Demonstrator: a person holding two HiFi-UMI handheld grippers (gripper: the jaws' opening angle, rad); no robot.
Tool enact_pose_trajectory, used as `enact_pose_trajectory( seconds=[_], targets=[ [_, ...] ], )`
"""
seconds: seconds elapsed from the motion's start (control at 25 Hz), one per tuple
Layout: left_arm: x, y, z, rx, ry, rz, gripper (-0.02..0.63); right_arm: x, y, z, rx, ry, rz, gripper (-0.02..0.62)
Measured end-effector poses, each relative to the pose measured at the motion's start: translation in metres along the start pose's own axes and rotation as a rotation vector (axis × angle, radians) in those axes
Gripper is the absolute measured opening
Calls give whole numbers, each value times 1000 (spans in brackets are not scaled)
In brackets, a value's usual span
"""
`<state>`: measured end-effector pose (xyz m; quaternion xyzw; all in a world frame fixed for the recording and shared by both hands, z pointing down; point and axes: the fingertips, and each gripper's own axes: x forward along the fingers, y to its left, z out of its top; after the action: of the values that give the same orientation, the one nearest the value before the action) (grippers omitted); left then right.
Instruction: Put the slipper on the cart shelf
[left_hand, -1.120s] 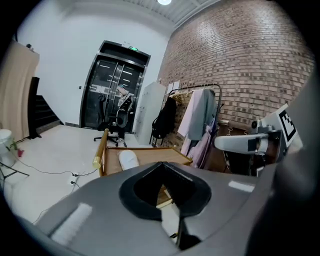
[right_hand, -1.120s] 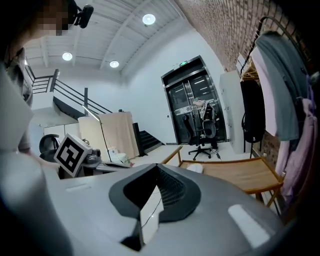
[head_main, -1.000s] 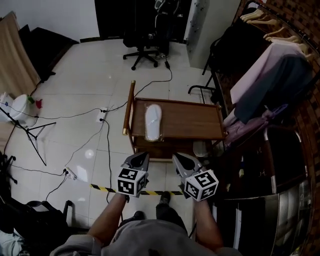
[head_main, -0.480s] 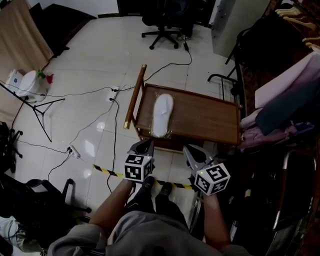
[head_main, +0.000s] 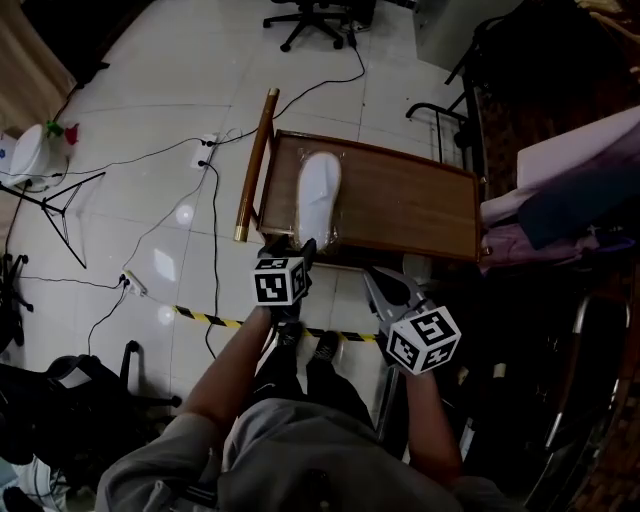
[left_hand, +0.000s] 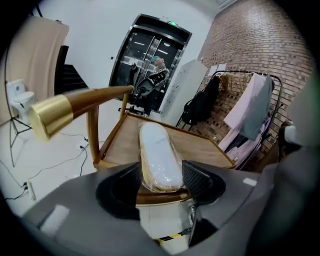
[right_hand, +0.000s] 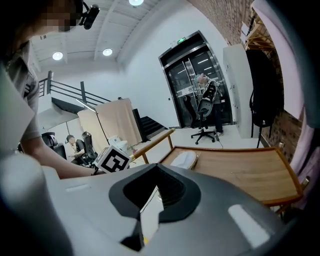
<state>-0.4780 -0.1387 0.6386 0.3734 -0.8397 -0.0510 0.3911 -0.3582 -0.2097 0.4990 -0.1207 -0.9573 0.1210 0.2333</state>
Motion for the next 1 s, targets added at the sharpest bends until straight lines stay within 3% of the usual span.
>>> enact_pose_trajectory(
  seconds=[0.16,0.4,0.44,0.52,0.64,0.76,1.0],
  targets=[
    [19,6,-14,-94,54,9,313,-2,-8,-2,15,11,-31,-2],
    [44,11,-42,-249,126,-37,317,-5,-15,-5,36,19,-74,-2],
    [46,10,-44,-267,128,-51,308,-5,-15,-6,38,21,-80,-2],
    [46,5,-42,-283,120,-74,231,-6,-16,-7,40,23,-90,-2],
    [39,-5,-30,-263,80,-89,134,-11,-17,-8,42,20,-108,-2],
    [24,-16,-8,-178,32,-93,76,-17,-17,-5,40,12,-127,-2],
    [-7,-39,11,-68,19,-153,64,-29,0,4,28,-22,-167,-2]
  ],
)
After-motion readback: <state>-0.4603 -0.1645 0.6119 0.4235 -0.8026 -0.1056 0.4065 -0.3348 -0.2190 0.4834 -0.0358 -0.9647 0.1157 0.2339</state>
